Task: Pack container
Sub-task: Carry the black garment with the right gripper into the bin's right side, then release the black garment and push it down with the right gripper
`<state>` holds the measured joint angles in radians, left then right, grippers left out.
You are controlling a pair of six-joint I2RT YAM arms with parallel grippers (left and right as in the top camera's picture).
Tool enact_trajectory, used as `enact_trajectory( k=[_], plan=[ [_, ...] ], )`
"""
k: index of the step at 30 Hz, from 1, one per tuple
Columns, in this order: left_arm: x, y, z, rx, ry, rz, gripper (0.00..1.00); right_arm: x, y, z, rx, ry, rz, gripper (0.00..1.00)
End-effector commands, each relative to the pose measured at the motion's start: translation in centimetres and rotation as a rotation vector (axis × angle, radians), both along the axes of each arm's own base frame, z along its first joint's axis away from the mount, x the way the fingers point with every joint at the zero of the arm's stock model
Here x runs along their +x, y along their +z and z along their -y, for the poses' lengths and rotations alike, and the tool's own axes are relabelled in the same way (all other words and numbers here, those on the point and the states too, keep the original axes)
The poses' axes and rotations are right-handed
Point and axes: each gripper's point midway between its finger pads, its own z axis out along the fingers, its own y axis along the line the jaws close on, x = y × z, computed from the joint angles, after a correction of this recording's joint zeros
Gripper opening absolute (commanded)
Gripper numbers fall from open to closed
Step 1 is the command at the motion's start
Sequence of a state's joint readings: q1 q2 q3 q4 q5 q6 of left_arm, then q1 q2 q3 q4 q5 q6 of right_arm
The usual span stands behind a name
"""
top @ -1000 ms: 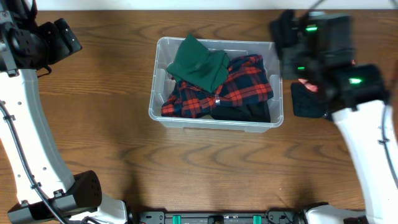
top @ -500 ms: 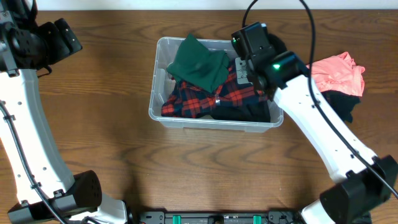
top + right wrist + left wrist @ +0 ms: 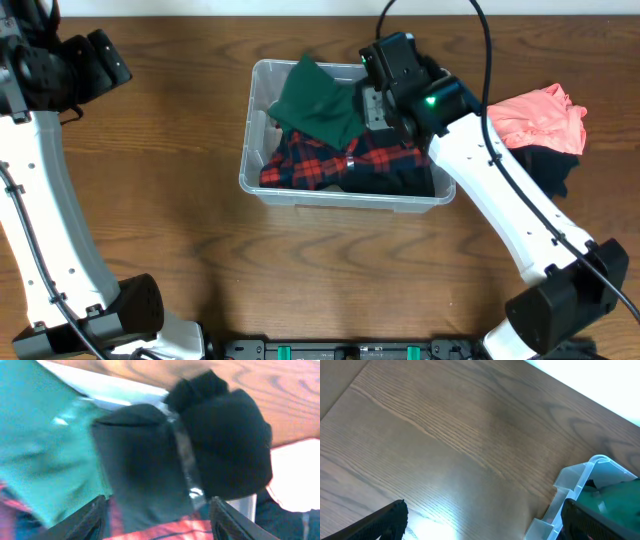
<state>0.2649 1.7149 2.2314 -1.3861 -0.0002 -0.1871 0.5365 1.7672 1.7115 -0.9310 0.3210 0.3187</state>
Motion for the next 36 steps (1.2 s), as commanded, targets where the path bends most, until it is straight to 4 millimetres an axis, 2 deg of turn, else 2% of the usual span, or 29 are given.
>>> enact_trajectory(
  k=[1,4,6,10,13,15,19,27,31,36],
  plan=[
    [0.0,-0.2,-0.2,-0.001,0.01,-0.006,0.98,-0.1,3.2,-2.5,0.059,0.059,0.049,0.63],
    [0.0,-0.2,-0.2,-0.001,0.01,-0.006,0.98,0.2,5.2,-2.8,0.067,0.071,0.093,0.6],
    [0.0,-0.2,-0.2,-0.001,0.01,-0.006,0.98,0.8,5.8,-2.0,0.052,0.04,0.121,0.56],
    [0.0,-0.2,-0.2,-0.001,0.01,-0.006,0.98,2.2,5.1,0.9,0.012,-0.038,0.121,0.19],
    [0.0,-0.2,-0.2,-0.001,0.01,-0.006,0.98,3.3,3.8,3.0,-0.003,-0.088,0.092,0.01],
    [0.0,-0.2,-0.2,-0.001,0.01,-0.006,0.98,4.1,2.5,4.4,-0.008,-0.121,0.062,0.01],
    [0.0,-0.2,-0.2,-0.001,0.01,-0.006,0.98,5.4,0.1,5.8,0.003,-0.149,0.01,0.01],
    [0.0,-0.2,-0.2,-0.001,0.01,-0.006,0.98,6.9,-4.5,7.6,-0.005,-0.191,-0.084,0.01],
    [0.0,-0.2,-0.2,-0.001,0.01,-0.006,0.98,7.0,-7.2,7.6,0.003,-0.184,-0.154,0.01],
    [0.0,-0.2,-0.2,-0.001,0.01,-0.006,0.98,6.1,-10.4,7.1,0.0,-0.183,-0.252,0.01]
  ],
)
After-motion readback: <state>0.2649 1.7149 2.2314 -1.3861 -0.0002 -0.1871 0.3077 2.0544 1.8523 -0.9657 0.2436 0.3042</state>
